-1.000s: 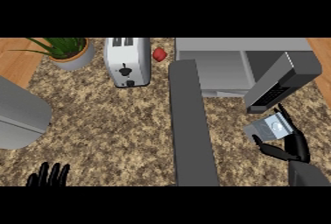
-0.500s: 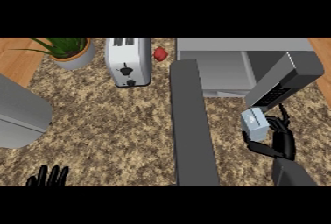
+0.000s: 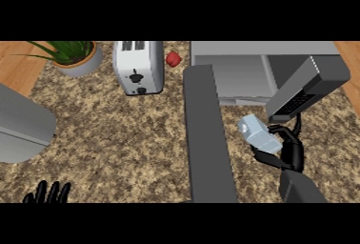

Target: Pick up the milk, place it into the microwave and close the microwave

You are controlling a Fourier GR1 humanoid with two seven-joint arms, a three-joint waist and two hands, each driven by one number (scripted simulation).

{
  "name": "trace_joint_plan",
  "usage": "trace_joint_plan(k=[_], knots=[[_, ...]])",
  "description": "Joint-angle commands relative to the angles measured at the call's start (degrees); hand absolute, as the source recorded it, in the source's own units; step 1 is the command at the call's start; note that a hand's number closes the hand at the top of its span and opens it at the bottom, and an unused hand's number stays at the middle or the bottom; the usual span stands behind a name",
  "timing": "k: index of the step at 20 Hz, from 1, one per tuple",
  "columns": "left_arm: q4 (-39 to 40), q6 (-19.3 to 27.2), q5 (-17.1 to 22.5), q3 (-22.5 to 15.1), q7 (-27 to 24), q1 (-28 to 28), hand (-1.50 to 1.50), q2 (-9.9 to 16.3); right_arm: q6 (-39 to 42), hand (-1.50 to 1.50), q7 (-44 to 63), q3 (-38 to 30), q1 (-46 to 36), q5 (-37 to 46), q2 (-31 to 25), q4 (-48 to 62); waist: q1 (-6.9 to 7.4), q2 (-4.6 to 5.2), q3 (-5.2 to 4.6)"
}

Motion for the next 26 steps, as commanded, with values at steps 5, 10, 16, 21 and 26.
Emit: trace_joint_plan(k=[5, 10, 16, 21, 26], knots=[[0.69, -0.05, -0.88, -1.23, -1.81, 1.23, -1.50, -0.90, -0.50, 1.50, -1.41, 5.39, 1.34, 2.47, 3.51, -8.81, -0.05, -0.87, -0.31], [-5.04, -1.50, -0.14, -1.85, -1.02, 6.90, -1.50, 1.49, -1.75, 1.50, 6.42, 9.68, 10.39, 3.21, 4.73, -23.84, -0.75, -1.23, -0.39], [-3.91, 0.21, -0.95, -2.43, -1.65, 4.74, -1.50, -0.32, 5.42, 1.50, 14.75, 15.92, 22.87, 1.96, 5.88, -43.70, -0.61, -0.90, -0.32], [-3.74, 0.94, -1.42, -3.81, -2.19, 6.47, -1.50, -1.21, 8.64, 1.50, 23.47, 22.04, 25.19, -6.59, 7.15, -54.33, -0.05, -0.80, -0.27], [-1.44, 0.32, 0.23, -1.82, -1.51, 3.91, -1.50, -0.26, 7.18, 1.50, 29.44, 24.07, 27.33, -9.43, 7.22, -63.93, 0.23, -0.57, -0.24]])
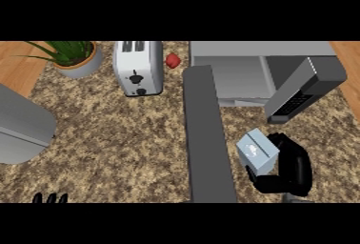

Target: Pick up the milk, place it into the microwave and close the microwave

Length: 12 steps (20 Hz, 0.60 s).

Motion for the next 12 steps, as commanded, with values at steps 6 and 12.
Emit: trace_joint_plan(k=[6, 12], knots=[[-0.44, -2.54, 4.11, 5.16, -0.16, 0.84, -1.50, 3.16, -12.25, 1.50, 6.33, 4.95, -6.54, 5.18, 0.50, -1.24, 0.90, 0.25, 0.06], [0.64, -1.04, 3.51, 4.71, 1.23, -0.35, -1.50, 1.64, -14.12, 1.50, 8.80, 4.96, -13.30, 5.35, -0.43, 4.52, 0.75, 0.28, 0.06]])
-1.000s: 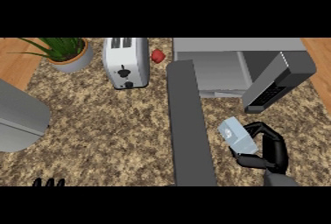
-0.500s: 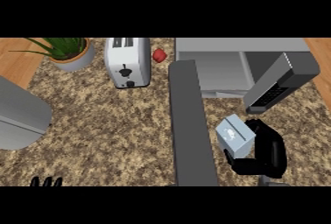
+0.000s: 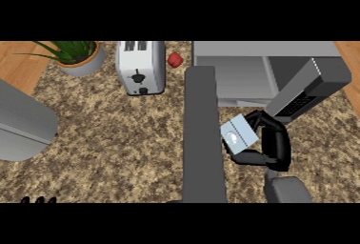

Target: Pick up the milk, place it into the microwave and close the microwave

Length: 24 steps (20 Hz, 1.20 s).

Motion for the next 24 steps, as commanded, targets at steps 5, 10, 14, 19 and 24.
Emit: trace_joint_plan(k=[5, 10, 14, 19, 24], knots=[[1.30, -0.70, -2.08, -0.64, -2.17, 1.05, -1.50, -0.73, -9.33, 1.50, -1.58, -1.97, -12.40, 2.11, 0.53, 18.52, 0.68, 0.17, 0.01], [3.63, -2.69, 1.63, 3.86, -2.07, -1.60, -1.50, 1.14, -9.38, 1.50, -4.91, -5.77, -22.85, -2.49, 0.50, 32.18, 1.14, 0.35, 0.02], [3.84, -4.28, 2.79, 4.34, -2.02, -1.62, -1.50, 1.95, -9.00, 1.50, -8.14, -10.17, -30.32, -3.60, -2.37, 44.55, 2.13, 0.73, 0.06], [2.89, -2.71, 2.09, 3.71, 1.46, -4.36, -1.50, 1.73, -15.38, 1.50, -10.51, -10.73, -36.14, 0.05, -3.61, 54.43, 2.59, 1.08, 0.10], [1.64, -3.35, 1.34, 3.34, 0.60, -2.31, -1.50, 2.11, -17.16, 1.50, -13.40, -12.25, -38.22, 0.55, -5.75, 59.99, 4.33, 1.72, 0.21]])
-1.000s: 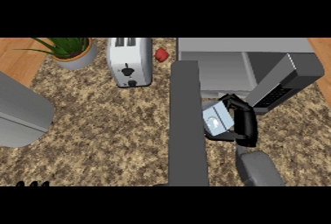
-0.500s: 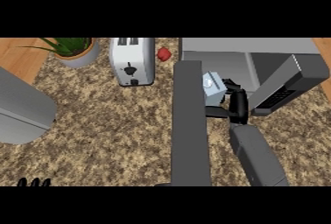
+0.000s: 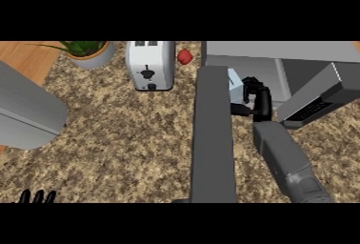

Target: Pick up the milk, place it into the microwave and close the microwave

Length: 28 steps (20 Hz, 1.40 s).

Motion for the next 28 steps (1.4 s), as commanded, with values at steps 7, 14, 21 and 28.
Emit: trace_joint_plan(k=[7, 14, 21, 28], knots=[[1.00, -1.61, -0.08, -1.00, 0.44, -1.34, -1.50, 0.46, -6.21, 1.50, -2.85, -0.14, -6.04, 3.48, -3.41, 9.27, 2.11, 1.15, 0.12], [0.72, -1.76, -0.09, -0.34, 0.37, -2.09, -1.50, 0.87, -9.22, 1.50, -5.77, 0.02, -8.52, 5.11, -7.11, 10.03, 3.23, 1.68, 0.22], [2.78, -1.18, -0.40, -0.86, 0.10, -2.14, -1.50, -0.33, -9.22, 1.50, -10.09, -4.18, -9.28, 1.79, -7.04, 8.25, 3.23, 1.87, 0.26], [3.20, -3.35, 0.49, 0.53, -0.21, -3.03, -1.50, 1.72, -23.25, 1.50, -7.93, -4.34, -12.45, 3.86, -7.54, 9.82, 5.17, 2.40, 0.15]])
